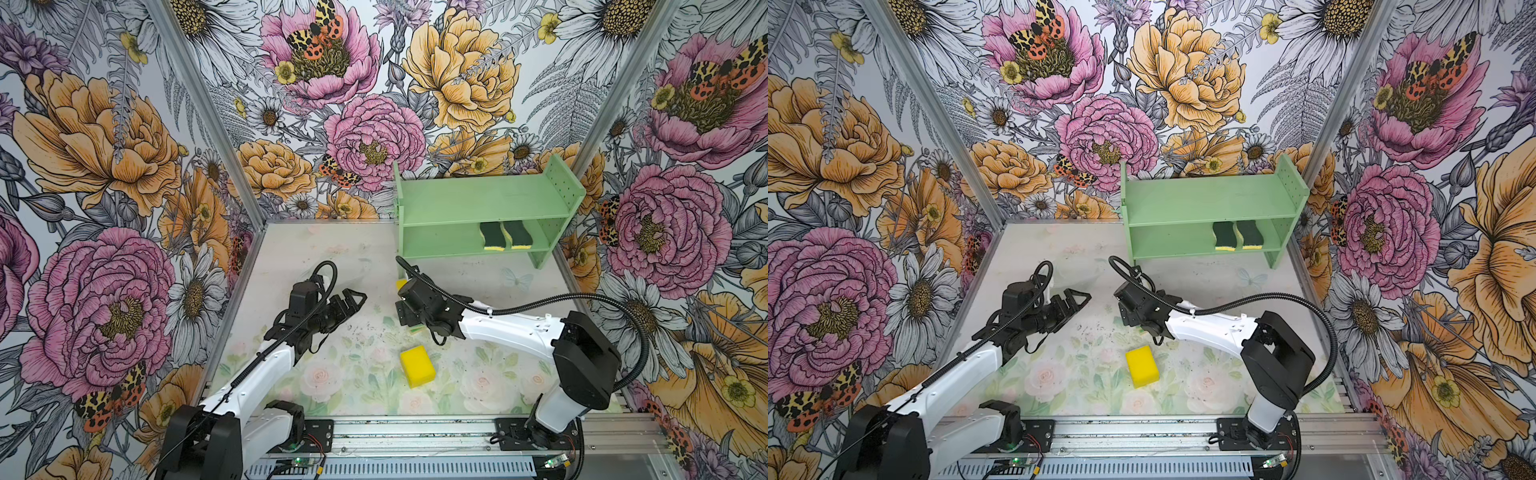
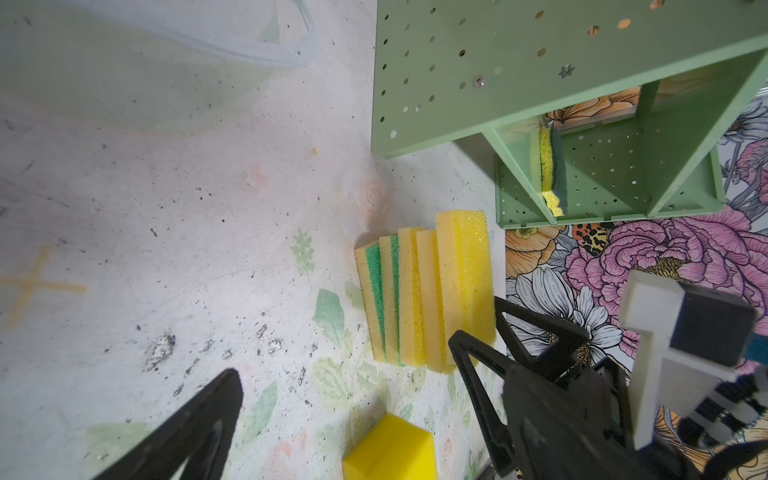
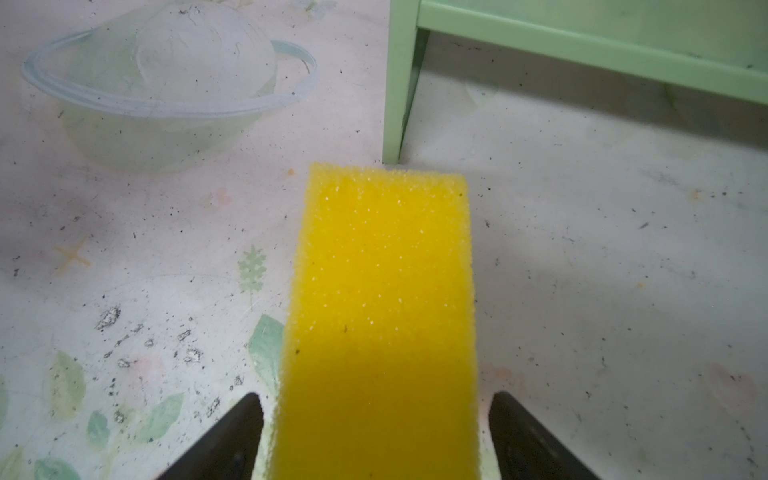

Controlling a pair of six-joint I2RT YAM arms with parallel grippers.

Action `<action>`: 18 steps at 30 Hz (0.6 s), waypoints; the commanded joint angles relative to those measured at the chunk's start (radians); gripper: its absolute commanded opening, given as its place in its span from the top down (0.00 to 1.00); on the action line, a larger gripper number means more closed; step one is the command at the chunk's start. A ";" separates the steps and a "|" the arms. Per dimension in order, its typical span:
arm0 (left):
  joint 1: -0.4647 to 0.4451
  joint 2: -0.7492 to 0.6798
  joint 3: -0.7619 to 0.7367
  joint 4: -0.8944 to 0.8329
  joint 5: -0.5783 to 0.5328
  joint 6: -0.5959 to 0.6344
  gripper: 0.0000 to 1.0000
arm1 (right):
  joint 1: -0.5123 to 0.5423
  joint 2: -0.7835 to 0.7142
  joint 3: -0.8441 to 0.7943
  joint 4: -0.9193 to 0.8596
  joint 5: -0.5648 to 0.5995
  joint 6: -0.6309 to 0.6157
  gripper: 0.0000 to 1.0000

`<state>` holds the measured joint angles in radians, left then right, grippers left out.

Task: Place and organize the cleaning sponges onto the shelf
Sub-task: 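Close the right gripper on the yellow sponge's end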

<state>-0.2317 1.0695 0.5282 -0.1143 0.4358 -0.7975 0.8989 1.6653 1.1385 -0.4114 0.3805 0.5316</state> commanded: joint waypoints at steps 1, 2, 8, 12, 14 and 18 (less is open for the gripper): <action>-0.008 0.002 -0.004 0.020 -0.003 0.012 0.01 | -0.006 0.020 0.027 0.000 -0.003 -0.001 0.13; -0.007 0.003 -0.004 0.021 -0.003 0.012 0.01 | -0.006 0.020 0.027 0.000 -0.003 -0.001 0.14; -0.008 0.003 -0.005 0.020 -0.003 0.012 0.01 | -0.006 0.024 0.029 0.000 -0.008 -0.002 0.15; -0.007 0.001 -0.006 0.019 -0.003 0.012 0.01 | -0.006 0.022 0.030 0.000 -0.011 -0.002 0.18; -0.007 0.001 -0.005 0.019 -0.001 0.012 0.01 | -0.006 0.022 0.028 0.000 -0.011 -0.002 0.19; -0.006 0.001 -0.006 0.019 -0.004 0.012 0.01 | -0.006 0.021 0.027 0.000 -0.011 -0.003 0.20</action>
<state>-0.2317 1.0695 0.5282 -0.1143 0.4358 -0.7975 0.8970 1.6657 1.1385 -0.4114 0.3698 0.5308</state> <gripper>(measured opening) 0.989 0.799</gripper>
